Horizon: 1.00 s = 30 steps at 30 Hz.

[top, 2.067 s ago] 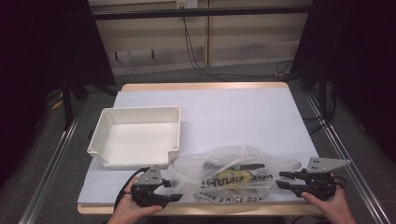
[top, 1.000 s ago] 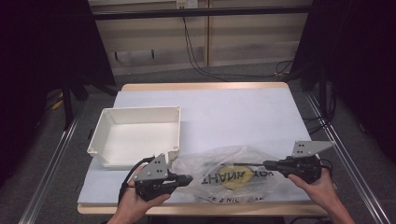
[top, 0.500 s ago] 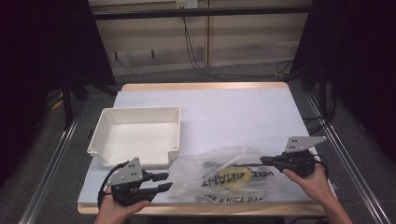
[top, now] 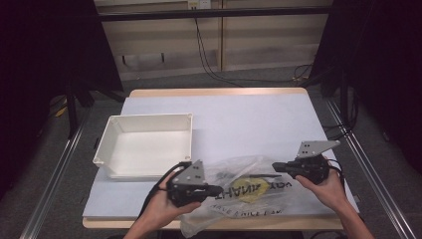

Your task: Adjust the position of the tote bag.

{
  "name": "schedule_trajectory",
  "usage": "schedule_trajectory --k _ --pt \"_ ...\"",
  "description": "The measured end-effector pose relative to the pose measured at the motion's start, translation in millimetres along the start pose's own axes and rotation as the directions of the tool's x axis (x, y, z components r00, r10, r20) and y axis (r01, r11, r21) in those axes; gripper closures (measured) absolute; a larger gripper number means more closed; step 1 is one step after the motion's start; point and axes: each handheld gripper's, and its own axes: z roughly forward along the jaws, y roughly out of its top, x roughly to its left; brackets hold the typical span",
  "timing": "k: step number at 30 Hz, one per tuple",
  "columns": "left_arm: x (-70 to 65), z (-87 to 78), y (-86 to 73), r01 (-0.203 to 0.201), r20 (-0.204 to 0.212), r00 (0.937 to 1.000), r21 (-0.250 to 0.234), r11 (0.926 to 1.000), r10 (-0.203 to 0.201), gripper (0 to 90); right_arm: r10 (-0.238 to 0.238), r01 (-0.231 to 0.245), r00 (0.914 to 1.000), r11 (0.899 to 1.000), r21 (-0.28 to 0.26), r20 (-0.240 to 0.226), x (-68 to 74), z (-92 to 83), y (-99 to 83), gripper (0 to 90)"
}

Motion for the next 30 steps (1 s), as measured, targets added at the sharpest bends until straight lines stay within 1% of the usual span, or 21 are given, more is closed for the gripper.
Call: schedule_trajectory --k 3,5,8,9,10,11,12,13,14,17,18,19,20,21,22,24,25,26,28,29,30 --pt "1.6 21.0 12.3 -0.027 0.02 0.9994 0.039 0.9989 0.026 90.0 -0.005 0.005 1.0 1.0 0.004 -0.006 0.7 2.4 2.0 90.0" --pt "4.8 31.3 16.7 -0.036 0.011 0.9993 0.055 0.9978 0.036 90.0 -0.015 0.015 0.9998 1.0 0.009 -0.011 1.7 4.9 3.2 90.0" --pt "15.1 43.0 17.8 -0.03 -0.047 0.9983 0.088 0.9957 0.034 90.0 -0.03 0.031 0.9992 0.999 0.022 -0.026 3.8 8.7 2.9 90.0" --pt "19.4 45.6 16.4 -0.01 -0.061 0.998 0.094 0.9955 0.016 90.0 -0.034 0.035 0.999 0.999 0.028 -0.029 4.8 9.8 2.4 90.0" --pt "29.5 47.0 13.3 0.013 -0.096 0.9954 0.1 0.9949 -0.003 90.0 -0.045 0.046 0.9986 0.998 0.043 -0.03 6.8 10.8 0.9 90.0" --pt "34.7 47.0 11.1 0.03 -0.098 0.9949 0.083 0.9961 -0.022 90.0 -0.048 0.049 0.9986 0.998 0.05 -0.024 7.5 10.5 -0.1 90.0" --pt "39.0 45.5 9.8 0.041 -0.12 0.9923 0.081 0.9959 -0.031 90.0 -0.049 0.05 0.9986 0.997 0.055 -0.019 7.5 9.4 -1.1 90.0" --pt "39.0 45.5 9.8 0.041 -0.12 0.9923 0.081 0.9959 -0.031 90.0 -0.049 0.05 0.9986 0.997 0.055 -0.019 7.5 9.4 -1.1 90.0" --pt "43.3 43.1 6.7 0.064 -0.156 0.9866 0.097 0.9932 -0.048 90.0 -0.05 0.051 0.9987 0.997 0.062 -0.007 7.0 7.4 -3.0 90.0" --pt "47.2 40.9 1.7 0.076 -0.153 0.9864 0.098 0.9923 -0.06 90.0 -0.051 0.052 0.9987 0.996 0.073 -0.006 6.6 4.5 -5.0 90.0" --pt "46.1 39.3 -3.5 0.065 -0.168 0.9849 0.126 0.9899 -0.043 90.0 -0.055 0.055 0.9985 0.995 0.082 -0.007 7.6 1.6 -6.7 90.0" --pt "46.1 39.3 -3.5 0.065 -0.168 0.9849 0.126 0.9899 -0.043 90.0 -0.055 0.055 0.9985 0.995 0.082 -0.007 7.6 1.6 -6.7 90.0" --pt "43.0 37.4 -8.8 0.055 -0.173 0.9846 0.166 0.9846 -0.025 90.0 -0.055 0.056 0.9984 0.995 0.083 -0.016 9.6 -0.9 -9.1 90.0" --pt "43.0 37.4 -8.8 0.055 -0.173 0.9846 0.166 0.9846 -0.025 90.0 -0.055 0.056 0.9984 0.995 0.083 -0.016 9.6 -0.9 -9.1 90.0" --pt "41.5 36.3 -13.9 0.047 -0.18 0.9836 0.226 0.9731 -0.005 90.0 -0.056 0.056 0.9984 0.995 0.084 -0.002 10.7 -2.0 -12.0 90.0" --pt "41.8 36.7 -17.0 0.045 -0.168 0.9858 0.234 0.9711 -0.005 90.0 -0.05 0.049 0.9987 0.995 0.091 0.014 10.0 -2.5 -14.6 90.0" --pt "42.1 37.0 -19.2 0.046 -0.157 0.9876 0.256 0.9655 -0.006 90.0 -0.05 0.049 0.9987 0.995 0.091 0.014 10.0 -2.5 -14.6 90.0" --pt "42.5 38.2 -23.5 0.027 -0.143 0.9897 0.281 0.9593 0.014 90.0 -0.046 0.042 0.998 0.994 0.102 0.043 8.0 -4.8 -16.7 90.0" --pt "42.2 38.5 -25.8 0.039 -0.158 0.9874 0.275 0.9607 0.006 90.0 -0.049 0.043 0.9975 0.993 0.111 0.051 6.8 -6.3 -17.8 90.0" --pt "43.8 37.6 -26.8 0.039 -0.146 0.9892 0.288 0.9569 0.004 90.0 -0.046 0.038 0.9969 0.992 0.122 0.064 6.3 -7.5 -19.4 90.0" --pt "44.3 38.7 -29.4 0.036 -0.185 0.9825 0.292 0.9558 0.02 90.0 -0.046 0.037 0.9969 0.99 0.138 0.063 4.7 -8.0 -23.6 90.0"
